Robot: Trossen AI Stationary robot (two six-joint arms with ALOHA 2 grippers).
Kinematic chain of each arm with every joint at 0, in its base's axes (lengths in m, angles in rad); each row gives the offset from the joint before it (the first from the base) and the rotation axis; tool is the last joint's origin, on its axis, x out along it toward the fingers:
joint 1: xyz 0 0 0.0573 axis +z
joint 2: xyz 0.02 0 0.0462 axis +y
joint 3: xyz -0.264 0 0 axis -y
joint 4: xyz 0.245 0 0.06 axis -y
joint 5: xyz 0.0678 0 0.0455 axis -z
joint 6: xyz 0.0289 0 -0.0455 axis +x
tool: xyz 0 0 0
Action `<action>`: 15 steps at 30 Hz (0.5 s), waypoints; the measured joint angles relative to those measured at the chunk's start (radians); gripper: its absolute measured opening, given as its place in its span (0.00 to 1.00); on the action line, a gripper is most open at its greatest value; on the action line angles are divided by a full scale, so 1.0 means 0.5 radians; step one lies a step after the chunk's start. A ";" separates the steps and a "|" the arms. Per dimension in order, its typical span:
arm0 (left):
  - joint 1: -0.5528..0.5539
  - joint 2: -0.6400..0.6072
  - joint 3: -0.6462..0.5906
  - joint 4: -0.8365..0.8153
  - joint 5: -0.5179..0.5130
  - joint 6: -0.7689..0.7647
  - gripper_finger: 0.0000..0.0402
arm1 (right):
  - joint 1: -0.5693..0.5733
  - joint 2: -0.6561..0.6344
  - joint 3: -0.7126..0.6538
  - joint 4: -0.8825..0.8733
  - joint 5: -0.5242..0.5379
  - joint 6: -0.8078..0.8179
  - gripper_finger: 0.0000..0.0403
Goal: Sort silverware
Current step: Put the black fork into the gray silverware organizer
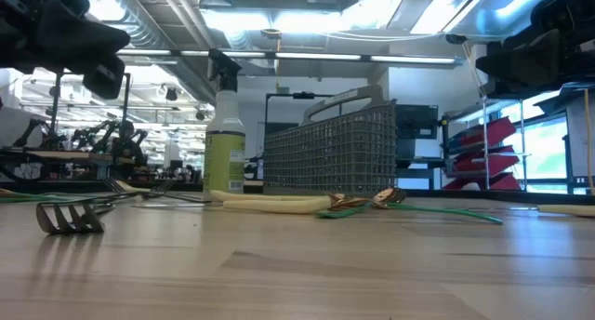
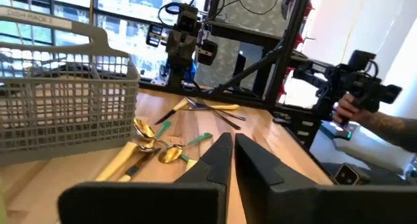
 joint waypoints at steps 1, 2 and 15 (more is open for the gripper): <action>0.000 0.000 0.000 -0.002 0.013 0.003 0.04 | 0.000 0.000 0.000 0.000 0.000 0.000 0.00; 0.000 0.004 0.000 0.000 0.015 0.008 0.07 | 0.000 0.000 -0.001 0.000 0.000 0.000 0.00; -0.006 0.510 0.193 0.518 0.049 0.334 0.67 | 0.000 0.000 0.000 0.001 0.000 0.000 0.00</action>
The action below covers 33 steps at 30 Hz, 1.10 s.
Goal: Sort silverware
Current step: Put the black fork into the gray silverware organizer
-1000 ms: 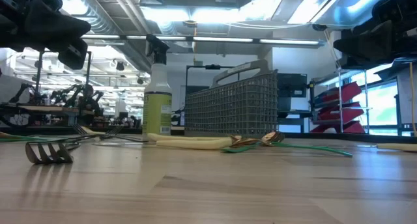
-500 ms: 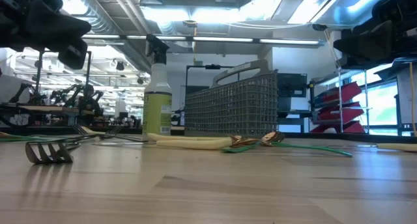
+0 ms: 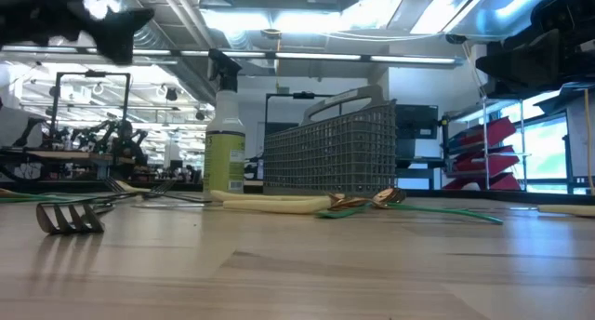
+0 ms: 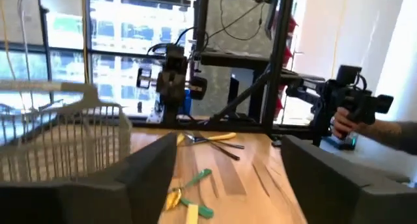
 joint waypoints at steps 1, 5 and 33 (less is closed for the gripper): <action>0.000 0.079 0.064 0.002 0.019 0.039 0.69 | 0.000 0.000 0.000 0.000 0.000 0.000 0.00; 0.001 0.448 0.438 -0.241 0.123 0.215 0.71 | -0.001 0.000 -0.001 0.000 0.000 0.000 0.00; -0.302 2.356 1.792 -1.774 0.200 1.155 0.71 | 0.000 0.000 -0.001 0.000 0.000 0.000 0.00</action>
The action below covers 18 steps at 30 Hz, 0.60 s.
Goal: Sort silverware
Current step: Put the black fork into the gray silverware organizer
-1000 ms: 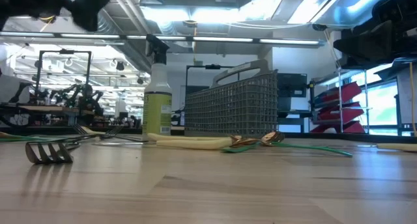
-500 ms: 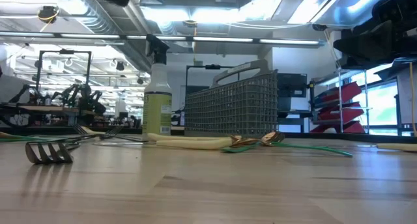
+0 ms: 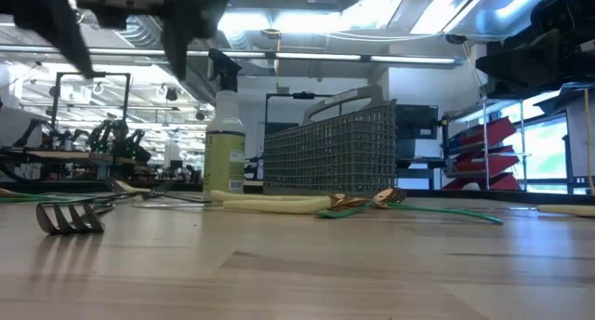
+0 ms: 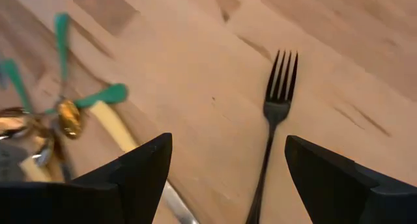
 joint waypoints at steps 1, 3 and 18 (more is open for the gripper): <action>-0.001 0.037 0.000 0.010 -0.001 0.005 0.71 | 0.000 0.000 0.000 0.000 0.000 0.000 0.00; -0.002 0.101 0.000 0.013 -0.002 0.001 0.71 | -0.001 0.000 0.001 0.000 0.000 0.000 0.00; -0.004 0.308 -0.001 0.015 -0.001 -0.049 0.71 | -0.001 0.000 0.000 -0.001 0.000 0.018 0.00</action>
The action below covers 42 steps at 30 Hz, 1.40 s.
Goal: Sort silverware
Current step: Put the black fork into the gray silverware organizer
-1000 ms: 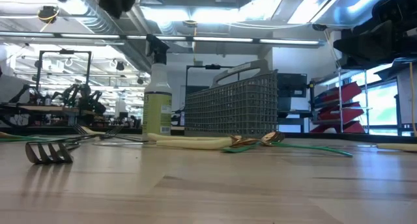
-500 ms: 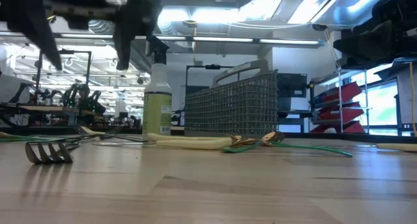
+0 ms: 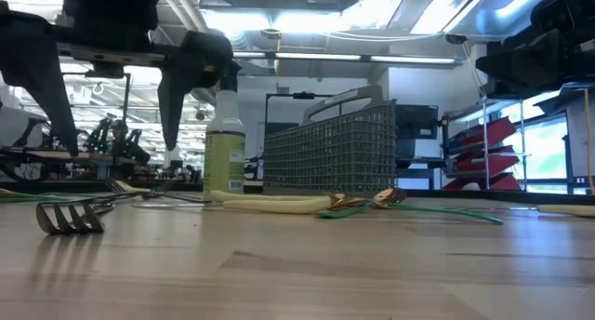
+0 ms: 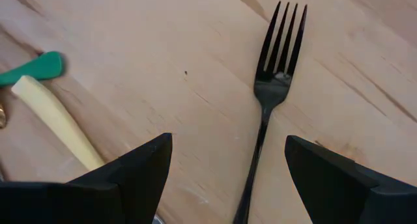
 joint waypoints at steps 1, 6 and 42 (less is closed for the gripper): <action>0.000 0.000 0.000 -0.001 0.000 0.006 0.71 | 0.000 0.000 0.000 0.000 0.000 -0.004 0.00; 0.000 0.000 0.000 -0.022 0.005 0.107 0.71 | 0.000 0.000 0.000 -0.001 0.000 -0.096 0.00; -0.018 0.192 -0.226 0.297 0.079 0.199 0.51 | 0.000 0.000 0.001 -0.002 -0.035 -0.159 0.00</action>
